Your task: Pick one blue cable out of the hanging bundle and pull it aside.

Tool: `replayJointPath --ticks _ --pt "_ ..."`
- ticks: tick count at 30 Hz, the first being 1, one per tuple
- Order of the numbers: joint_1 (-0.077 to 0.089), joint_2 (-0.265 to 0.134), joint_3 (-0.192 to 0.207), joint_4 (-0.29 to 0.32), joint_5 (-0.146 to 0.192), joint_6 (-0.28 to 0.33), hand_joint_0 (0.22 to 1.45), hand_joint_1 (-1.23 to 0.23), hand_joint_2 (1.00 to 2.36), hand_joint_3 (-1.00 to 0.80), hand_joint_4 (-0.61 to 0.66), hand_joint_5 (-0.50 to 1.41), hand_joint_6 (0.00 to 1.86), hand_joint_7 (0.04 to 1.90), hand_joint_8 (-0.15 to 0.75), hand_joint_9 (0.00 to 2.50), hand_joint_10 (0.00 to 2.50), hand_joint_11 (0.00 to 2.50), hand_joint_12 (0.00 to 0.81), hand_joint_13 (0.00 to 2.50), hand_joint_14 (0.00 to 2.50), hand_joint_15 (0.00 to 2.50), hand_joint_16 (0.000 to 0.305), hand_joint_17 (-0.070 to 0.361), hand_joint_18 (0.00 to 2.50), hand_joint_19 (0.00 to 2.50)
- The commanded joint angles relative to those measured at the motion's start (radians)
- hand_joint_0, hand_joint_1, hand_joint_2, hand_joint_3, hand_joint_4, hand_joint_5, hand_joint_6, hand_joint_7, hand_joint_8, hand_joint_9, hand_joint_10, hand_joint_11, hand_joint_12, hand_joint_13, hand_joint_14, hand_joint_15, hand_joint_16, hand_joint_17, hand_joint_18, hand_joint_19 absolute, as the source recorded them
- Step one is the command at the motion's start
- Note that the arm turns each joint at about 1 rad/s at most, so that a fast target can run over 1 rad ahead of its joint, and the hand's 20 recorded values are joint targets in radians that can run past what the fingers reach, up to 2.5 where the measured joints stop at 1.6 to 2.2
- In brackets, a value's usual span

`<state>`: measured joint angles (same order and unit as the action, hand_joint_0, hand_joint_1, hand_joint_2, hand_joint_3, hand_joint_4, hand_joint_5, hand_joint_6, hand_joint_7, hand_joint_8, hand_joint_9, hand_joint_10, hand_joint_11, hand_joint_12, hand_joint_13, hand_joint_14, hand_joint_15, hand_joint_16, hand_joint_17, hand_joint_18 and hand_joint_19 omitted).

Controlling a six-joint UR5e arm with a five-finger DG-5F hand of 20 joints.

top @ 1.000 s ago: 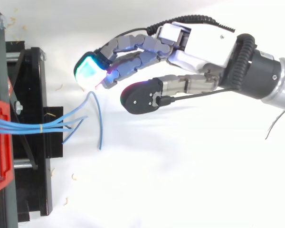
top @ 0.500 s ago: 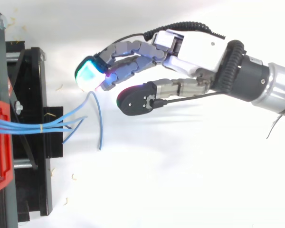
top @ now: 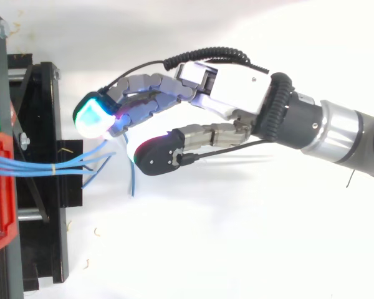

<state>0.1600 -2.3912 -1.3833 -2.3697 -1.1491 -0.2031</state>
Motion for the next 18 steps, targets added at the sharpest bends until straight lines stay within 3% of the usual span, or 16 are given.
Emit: replayJointPath --ticks 1,4,10,18 --pt "0.001 -0.042 0.021 0.014 -0.003 0.022 0.48 -0.5 1.0 -0.49 0.33 -0.18 0.5 0.73 0.314 0.71 0.0 0.18 0.354 0.6 0.01 0.3 0.053 0.118 0.43 0.32" --pt "0.001 -0.054 0.026 0.035 -0.006 0.05 0.48 -0.5 1.0 -0.49 0.34 -0.18 0.5 0.74 0.314 0.71 0.0 0.17 0.354 0.6 0.01 0.3 0.053 0.119 0.44 0.33" --pt "0.001 -0.052 0.04 0.033 -0.018 0.048 0.48 -0.5 1.0 -0.49 0.37 -0.16 0.5 0.77 0.315 0.71 0.01 0.17 0.358 0.61 0.01 0.3 0.053 0.12 0.44 0.34" --pt "0.001 -0.052 0.079 -0.003 -0.058 0.039 0.48 -0.5 1.0 -0.49 0.39 -0.14 0.5 0.81 0.32 0.73 0.0 0.18 0.356 0.61 0.01 0.31 0.053 0.12 0.46 0.34"
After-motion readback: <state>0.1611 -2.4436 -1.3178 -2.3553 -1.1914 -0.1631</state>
